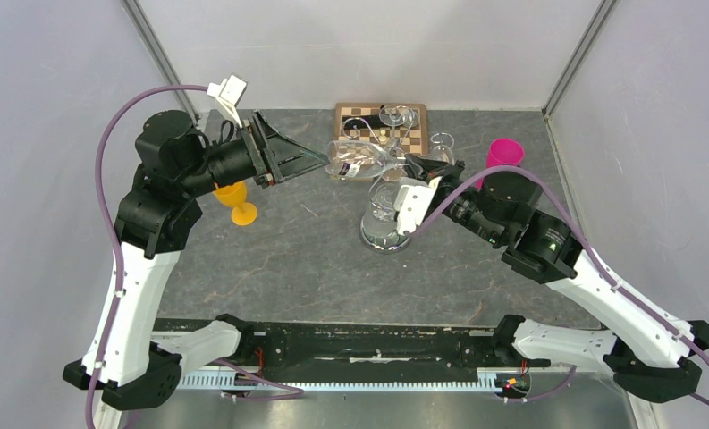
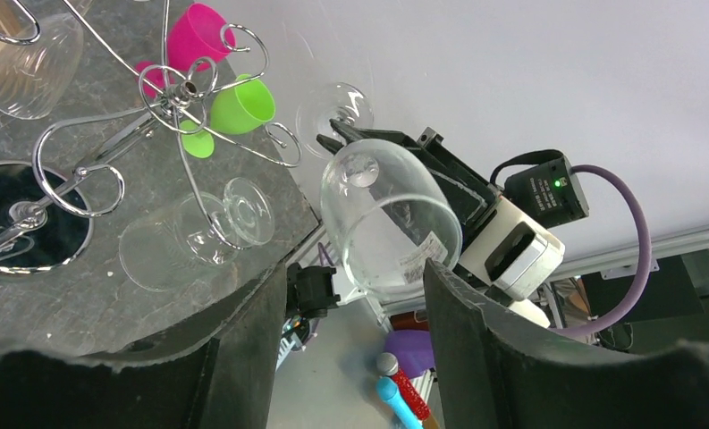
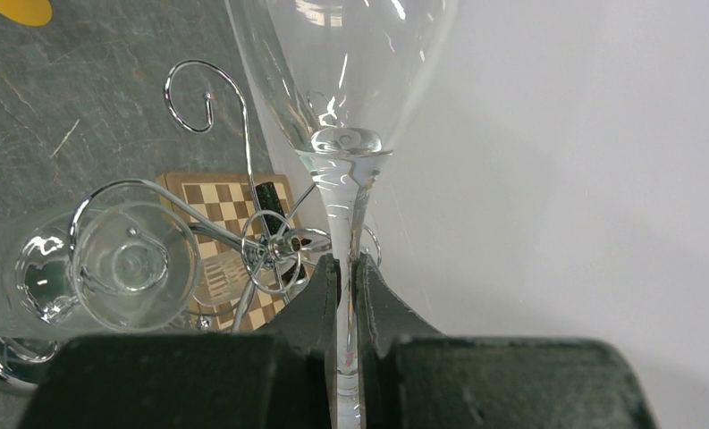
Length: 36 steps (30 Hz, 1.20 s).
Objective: Take the wine glass off the wine glass rack
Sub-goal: Place the wine glass at the center of the board.
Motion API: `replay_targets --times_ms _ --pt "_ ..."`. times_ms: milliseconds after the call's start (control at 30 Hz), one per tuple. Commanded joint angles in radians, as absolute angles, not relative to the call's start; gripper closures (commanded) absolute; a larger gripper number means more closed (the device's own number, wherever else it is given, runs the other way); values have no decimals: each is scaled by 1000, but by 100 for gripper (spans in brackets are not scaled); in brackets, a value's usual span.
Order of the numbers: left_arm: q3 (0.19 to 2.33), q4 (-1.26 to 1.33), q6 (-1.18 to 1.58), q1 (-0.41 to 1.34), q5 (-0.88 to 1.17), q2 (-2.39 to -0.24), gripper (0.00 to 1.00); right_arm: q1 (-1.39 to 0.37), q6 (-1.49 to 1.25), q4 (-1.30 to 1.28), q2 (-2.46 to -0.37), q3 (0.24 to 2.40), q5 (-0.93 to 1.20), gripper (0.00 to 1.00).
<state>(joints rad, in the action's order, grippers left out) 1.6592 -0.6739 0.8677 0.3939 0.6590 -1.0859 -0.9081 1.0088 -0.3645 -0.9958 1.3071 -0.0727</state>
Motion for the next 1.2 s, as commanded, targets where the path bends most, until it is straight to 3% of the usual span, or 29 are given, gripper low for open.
replay_targets --times_ms 0,267,700,967,1167 --pt "1658 -651 879 387 698 -1076 38 -948 1047 -254 -1003 1371 -114 100" --pt "1658 -684 851 386 695 -1074 45 -1015 1071 -228 -1013 1368 -178 100" --pt "1646 -715 816 383 696 -1062 68 -1094 1117 -180 -1028 1361 -290 100" --pt "1673 -781 772 382 687 -1057 96 -1169 1204 -141 -1061 1348 -411 100" --pt "1728 -856 725 379 651 -1061 98 -1204 1234 -98 -1090 1348 -438 100"
